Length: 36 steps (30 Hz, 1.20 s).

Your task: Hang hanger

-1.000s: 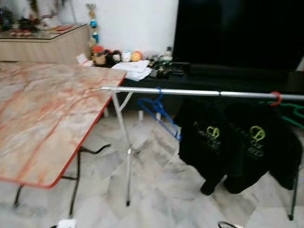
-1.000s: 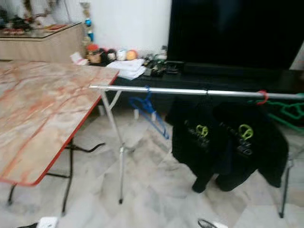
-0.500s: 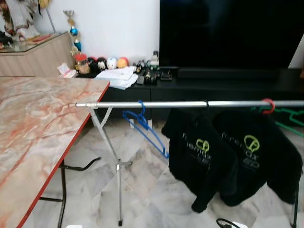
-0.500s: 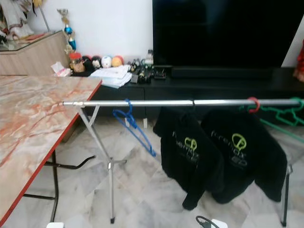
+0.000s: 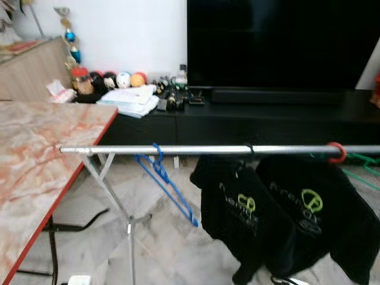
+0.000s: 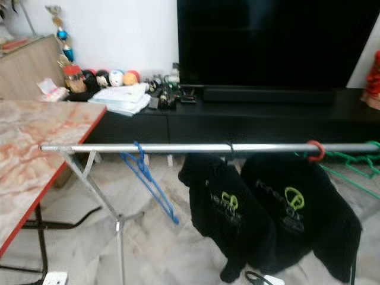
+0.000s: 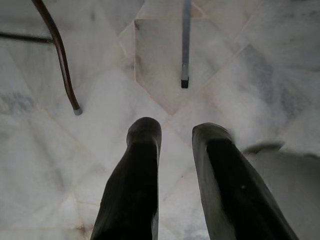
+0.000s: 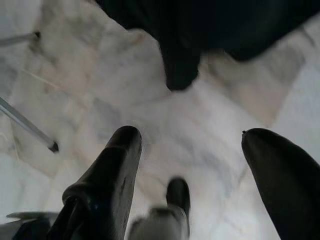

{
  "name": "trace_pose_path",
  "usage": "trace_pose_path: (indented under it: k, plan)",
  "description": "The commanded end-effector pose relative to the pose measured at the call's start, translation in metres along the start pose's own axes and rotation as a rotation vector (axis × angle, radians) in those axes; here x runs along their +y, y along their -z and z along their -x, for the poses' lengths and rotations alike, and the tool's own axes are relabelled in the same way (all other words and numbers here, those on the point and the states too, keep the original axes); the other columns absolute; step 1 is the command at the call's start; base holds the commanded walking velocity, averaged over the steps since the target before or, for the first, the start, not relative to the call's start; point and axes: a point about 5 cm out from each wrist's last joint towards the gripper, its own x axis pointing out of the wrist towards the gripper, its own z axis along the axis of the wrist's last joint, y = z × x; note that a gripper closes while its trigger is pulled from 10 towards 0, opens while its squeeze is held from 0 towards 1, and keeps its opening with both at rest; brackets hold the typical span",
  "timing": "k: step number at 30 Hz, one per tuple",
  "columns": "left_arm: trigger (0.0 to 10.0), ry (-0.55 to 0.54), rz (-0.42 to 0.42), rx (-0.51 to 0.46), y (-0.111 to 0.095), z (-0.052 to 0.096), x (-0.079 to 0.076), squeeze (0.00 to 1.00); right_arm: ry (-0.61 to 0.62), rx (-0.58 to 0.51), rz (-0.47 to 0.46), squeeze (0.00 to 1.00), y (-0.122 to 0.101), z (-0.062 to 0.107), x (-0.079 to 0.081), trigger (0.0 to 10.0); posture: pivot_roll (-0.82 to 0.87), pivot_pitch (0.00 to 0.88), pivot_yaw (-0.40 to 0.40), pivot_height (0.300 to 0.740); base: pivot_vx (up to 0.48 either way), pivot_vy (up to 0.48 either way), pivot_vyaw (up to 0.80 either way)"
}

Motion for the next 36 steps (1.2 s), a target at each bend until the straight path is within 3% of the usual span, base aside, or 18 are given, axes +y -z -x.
trace_pose_path:
  k: [1,4,8,15,18,22,25,28,30,31,32,36]
  plan:
    - [10.0,0.002,-0.014,0.037,0.017,0.003,-0.004,0.0,-0.029,0.01,0.003,0.0,0.004,-0.001,0.009,10.0,0.1,0.0,0.003,0.74,0.0,0.0,0.0]
    - [10.0,0.024,-0.019,0.047,0.026,0.004,-0.021,0.0,-0.031,-0.006,0.012,0.0,0.003,-0.001,0.009,10.0,0.09,0.0,0.003,0.74,0.0,0.0,0.0]
    - [10.0,0.033,-0.032,0.056,0.03,0.005,-0.027,0.0,-0.058,-0.025,0.055,0.0,0.0,-0.001,0.01,10.0,0.07,0.0,0.007,0.74,0.0,0.0,0.0]
    - [10.0,0.003,-0.047,0.057,0.025,0.008,0.005,0.0,-0.082,-0.09,0.102,0.0,-0.005,0.0,0.011,10.0,0.06,0.0,0.003,0.74,0.0,0.0,0.0]
    - [10.0,0.001,-0.053,0.059,0.026,0.008,0.006,0.0,-0.092,-0.1,0.124,0.0,-0.006,0.0,0.011,10.0,0.05,0.0,-0.001,0.74,0.0,0.0,0.0]
    - [10.0,0.024,-0.062,0.063,0.031,0.006,-0.016,0.0,-0.093,-0.127,0.09,0.0,-0.007,0.001,0.011,10.0,0.05,0.0,-0.006,0.74,0.0,0.0,0.0]
    - [10.0,0.033,-0.066,0.067,0.033,0.006,-0.024,0.0,-0.101,-0.146,0.106,0.0,-0.009,0.001,0.013,10.0,0.03,0.0,-0.003,0.74,0.0,0.0,0.0]
    - [10.0,0.034,-0.07,0.071,0.033,0.006,-0.026,0.0,-0.213,-0.413,0.149,0.0,-0.008,0.018,0.01,10.0,0.02,0.0,0.004,0.74,0.0,0.0,0.0]
    - [10.0,0.024,-0.07,0.075,0.027,0.004,-0.019,0.0,-0.274,-0.592,0.127,0.0,-0.021,0.038,0.009,10.0,0.01,0.0,0.016,0.74,0.0,0.0,0.0]
    - [10.0,0.024,-0.07,0.075,0.027,0.004,-0.019,0.0,-0.274,-0.592,0.127,0.0,-0.021,0.038,0.009,10.0,0.01,0.0,0.016,0.74,0.0,0.0,0.0]
    - [10.0,0.01,-0.073,0.077,0.024,0.004,-0.008,0.0,-0.316,-0.649,0.115,0.0,-0.03,0.046,0.011,10.0,0.0,0.0,0.021,0.74,0.0,0.0,0.0]
    - [10.0,0.001,-0.074,0.073,0.02,0.004,-0.002,0.0,-0.357,-0.698,0.137,0.0,-0.042,0.053,0.017,10.0,0.01,0.0,0.016,0.74,0.0,0.0,0.0]
